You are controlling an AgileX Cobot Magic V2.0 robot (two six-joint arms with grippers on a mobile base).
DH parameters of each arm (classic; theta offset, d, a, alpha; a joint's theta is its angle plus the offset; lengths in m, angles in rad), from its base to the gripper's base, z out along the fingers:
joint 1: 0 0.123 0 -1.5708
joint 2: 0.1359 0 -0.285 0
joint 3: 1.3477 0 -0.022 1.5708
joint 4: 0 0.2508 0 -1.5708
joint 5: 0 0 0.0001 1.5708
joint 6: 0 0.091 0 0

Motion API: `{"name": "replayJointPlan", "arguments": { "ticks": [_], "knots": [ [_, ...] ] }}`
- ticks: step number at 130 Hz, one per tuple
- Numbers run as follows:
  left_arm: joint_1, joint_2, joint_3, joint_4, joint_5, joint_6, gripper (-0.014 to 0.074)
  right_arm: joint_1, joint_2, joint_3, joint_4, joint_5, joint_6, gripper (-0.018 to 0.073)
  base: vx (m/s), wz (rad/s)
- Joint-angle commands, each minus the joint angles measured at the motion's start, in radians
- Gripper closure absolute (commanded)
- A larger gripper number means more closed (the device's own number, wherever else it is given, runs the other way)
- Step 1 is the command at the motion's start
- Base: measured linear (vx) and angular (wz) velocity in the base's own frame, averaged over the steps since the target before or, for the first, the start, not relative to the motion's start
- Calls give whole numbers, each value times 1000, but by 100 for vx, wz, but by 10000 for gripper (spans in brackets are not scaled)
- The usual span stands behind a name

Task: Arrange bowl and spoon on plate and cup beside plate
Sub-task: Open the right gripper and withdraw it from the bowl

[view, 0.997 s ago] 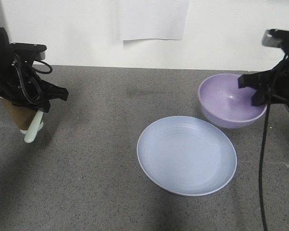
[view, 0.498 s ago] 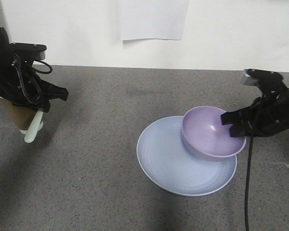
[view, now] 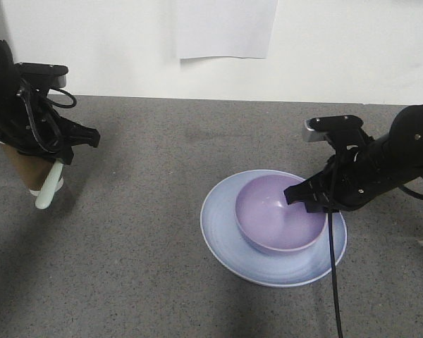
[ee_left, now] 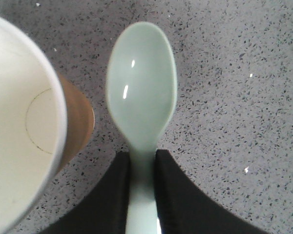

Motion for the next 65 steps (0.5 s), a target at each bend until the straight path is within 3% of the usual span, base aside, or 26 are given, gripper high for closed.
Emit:
{"name": "replayJointPlan", "arguments": {
  "ticks": [1,65],
  "knots": [
    [-7,-51,-23,0,-36,-3,603,-1,-22,-26,-10,-44,7,514,0,0],
    [-7,-51,-23,0,-36,-3,603,-1,9,-26,-7,-41,6,285,0,0]
  ]
}}
